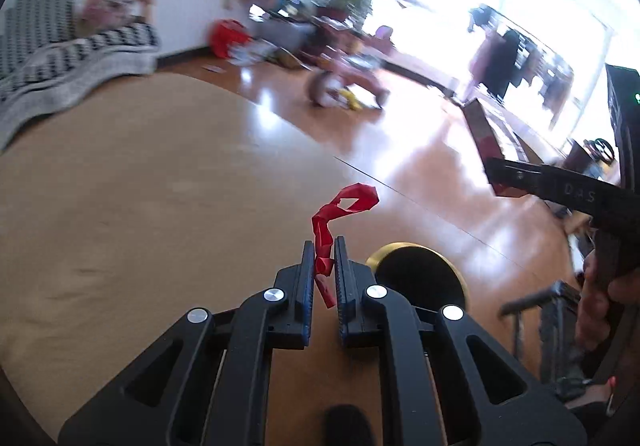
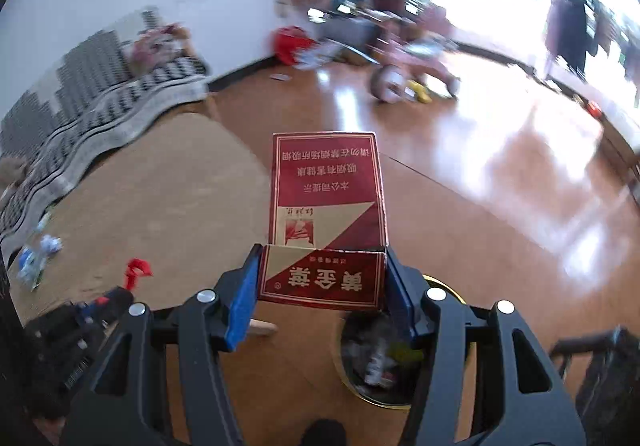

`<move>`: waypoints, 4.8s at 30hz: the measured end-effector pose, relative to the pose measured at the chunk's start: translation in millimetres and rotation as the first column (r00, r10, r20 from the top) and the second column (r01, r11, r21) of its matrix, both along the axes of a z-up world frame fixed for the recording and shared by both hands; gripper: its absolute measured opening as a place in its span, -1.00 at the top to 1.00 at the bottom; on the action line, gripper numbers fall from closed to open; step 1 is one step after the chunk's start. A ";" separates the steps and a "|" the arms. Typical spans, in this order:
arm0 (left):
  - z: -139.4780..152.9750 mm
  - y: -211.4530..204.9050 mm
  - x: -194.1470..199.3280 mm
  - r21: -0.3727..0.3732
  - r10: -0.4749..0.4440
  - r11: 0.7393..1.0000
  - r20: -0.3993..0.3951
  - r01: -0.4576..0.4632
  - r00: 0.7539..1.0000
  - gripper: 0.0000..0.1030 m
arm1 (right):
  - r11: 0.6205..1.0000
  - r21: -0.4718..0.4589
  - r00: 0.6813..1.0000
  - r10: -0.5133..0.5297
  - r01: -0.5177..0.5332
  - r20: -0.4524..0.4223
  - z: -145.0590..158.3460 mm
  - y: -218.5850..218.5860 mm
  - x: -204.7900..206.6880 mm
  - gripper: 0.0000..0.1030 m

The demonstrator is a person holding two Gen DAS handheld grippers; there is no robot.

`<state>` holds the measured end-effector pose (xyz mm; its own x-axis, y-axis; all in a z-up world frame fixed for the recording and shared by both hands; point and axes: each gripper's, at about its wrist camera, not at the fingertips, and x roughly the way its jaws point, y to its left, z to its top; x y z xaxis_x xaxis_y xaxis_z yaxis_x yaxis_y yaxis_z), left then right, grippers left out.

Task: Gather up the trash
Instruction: 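Carry the ribbon and cigarette box to the black bin and open both tools, then move both open tools back over the trash pile on the table, then grasp the blue Baby Wipes pack with the left tool while the right tool approaches the booklet, then close the right tool on the green-white booklet and lift it, then carry the wipes pack and booklet to the black bin and open both tools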

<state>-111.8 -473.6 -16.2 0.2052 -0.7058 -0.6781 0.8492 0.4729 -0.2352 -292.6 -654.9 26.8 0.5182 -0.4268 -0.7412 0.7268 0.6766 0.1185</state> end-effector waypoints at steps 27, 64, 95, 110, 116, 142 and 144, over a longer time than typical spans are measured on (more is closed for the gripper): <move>-89.2 -142.9 -83.6 0.105 -0.118 0.984 -0.236 0.146 0.965 0.78 | 0.964 0.180 0.968 -0.162 0.197 -0.192 -74.7 -74.9 -62.1 -0.21; 23.5 359.2 228.5 0.104 0.638 0.732 0.243 -0.674 0.730 -0.79 | 0.826 0.078 0.829 0.559 -0.558 0.012 -22.6 297.8 314.1 -0.68; 18.7 482.0 258.7 0.144 0.797 0.563 0.166 -0.814 0.581 0.30 | 0.729 0.194 0.737 0.675 -0.656 -0.042 -86.5 468.4 433.5 -0.87; 14.0 516.5 232.5 0.196 0.805 0.536 0.172 -0.821 0.567 0.29 | 0.786 0.032 0.773 0.613 -0.617 -0.162 -92.8 504.2 490.0 -0.38; 14.6 507.2 231.7 0.194 0.791 0.554 0.181 -0.810 0.584 0.29 | 0.727 0.066 0.718 0.685 -0.683 -0.120 -88.7 494.9 467.8 -0.11; 29.4 213.8 145.7 0.086 0.447 0.881 0.168 -0.464 0.879 0.30 | 0.941 -0.005 0.941 0.339 -0.339 -0.021 -2.0 159.9 174.0 -0.11; 28.6 173.8 122.2 0.075 0.376 0.918 0.155 -0.390 0.914 0.30 | 0.959 -0.004 0.959 0.282 -0.282 -0.017 -1.9 127.0 142.5 -0.11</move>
<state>10.3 -299.7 12.4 0.5399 -0.4837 -0.6889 0.6184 0.7831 -0.0651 -150.1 -527.9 24.8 0.6064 -0.2701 -0.7479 0.5081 0.8551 0.1031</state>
